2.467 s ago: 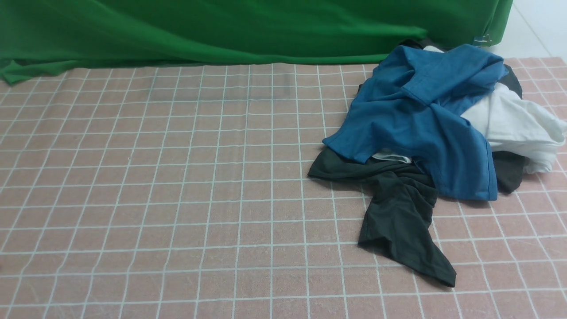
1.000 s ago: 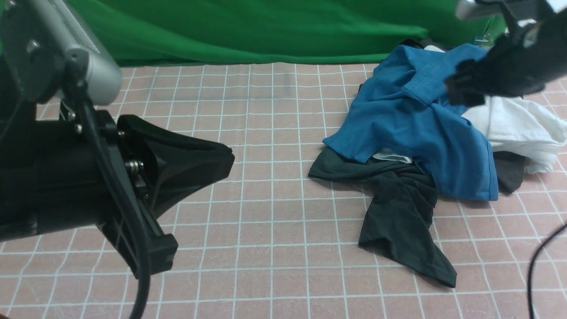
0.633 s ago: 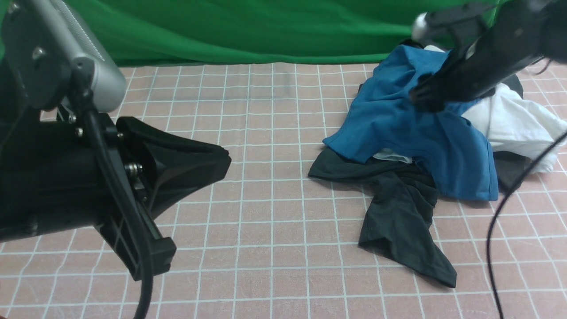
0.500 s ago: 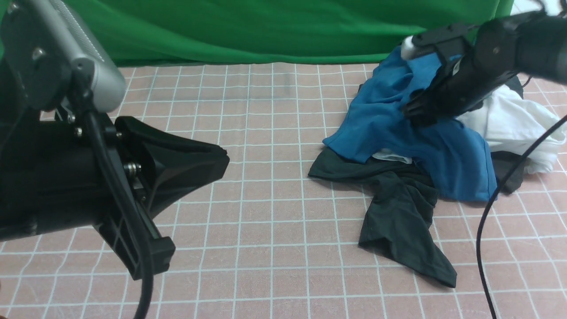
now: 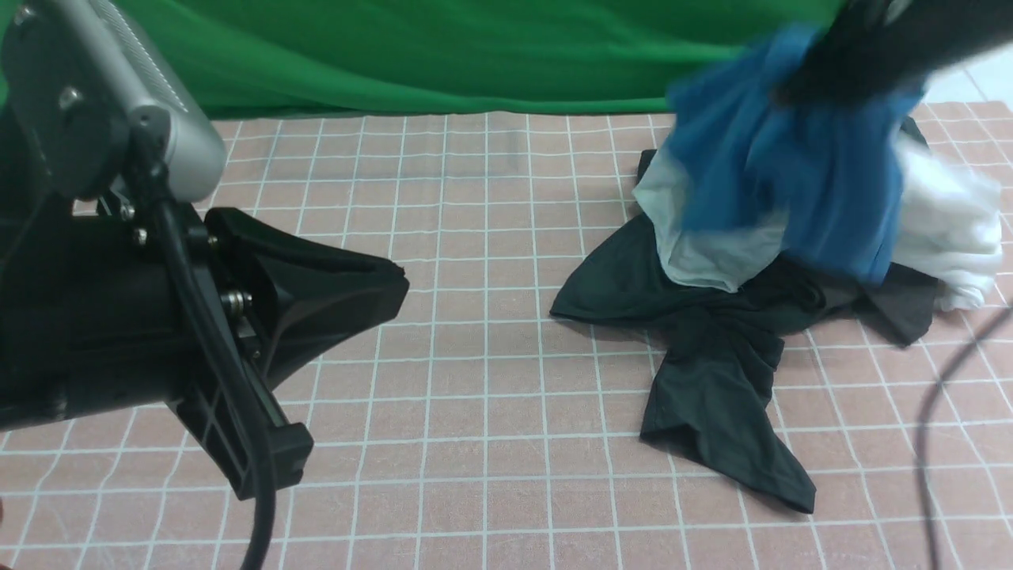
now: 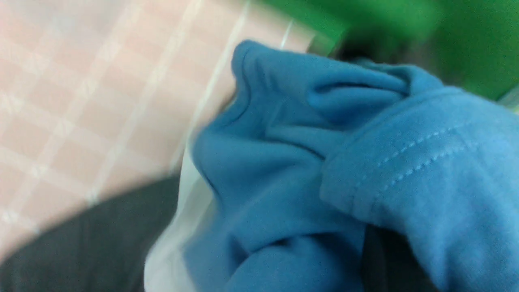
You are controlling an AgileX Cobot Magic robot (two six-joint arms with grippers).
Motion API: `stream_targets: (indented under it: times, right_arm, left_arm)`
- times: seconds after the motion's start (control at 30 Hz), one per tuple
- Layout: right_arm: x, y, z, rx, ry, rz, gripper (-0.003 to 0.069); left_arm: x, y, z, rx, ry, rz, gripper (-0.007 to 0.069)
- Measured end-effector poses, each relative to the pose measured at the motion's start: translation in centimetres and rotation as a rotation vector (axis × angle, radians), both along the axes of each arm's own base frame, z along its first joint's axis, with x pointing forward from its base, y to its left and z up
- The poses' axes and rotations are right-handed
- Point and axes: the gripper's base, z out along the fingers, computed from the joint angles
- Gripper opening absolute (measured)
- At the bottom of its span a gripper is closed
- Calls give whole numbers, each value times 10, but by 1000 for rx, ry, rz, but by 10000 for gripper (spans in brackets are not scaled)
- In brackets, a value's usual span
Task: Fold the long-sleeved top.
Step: Spread the long sleeves with your arms and place them on the tabletop
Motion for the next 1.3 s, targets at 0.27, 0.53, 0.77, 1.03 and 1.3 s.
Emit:
stream_targets:
  times: [0.27,0.53,0.77,1.03,1.3]
  right_arm:
    - [-48,-11,79,45,-264,-4,89]
    - [-68,-31,118,0,-391,-48,89]
    - [-88,-77,171,-38,-479,-195,89]
    - [-132,-127,229,-103,-607,-388,89]
    - [-140,-137,235,-116,-606,-432,89]
  left_arm:
    - [1,1,0,19,-16,7,21]
    - [1,1,0,20,-16,7,21]
    - [1,1,-1,21,-14,5,21]
    - [1,1,-1,22,-13,5,21]
    - [1,2,-2,47,-25,7,21]
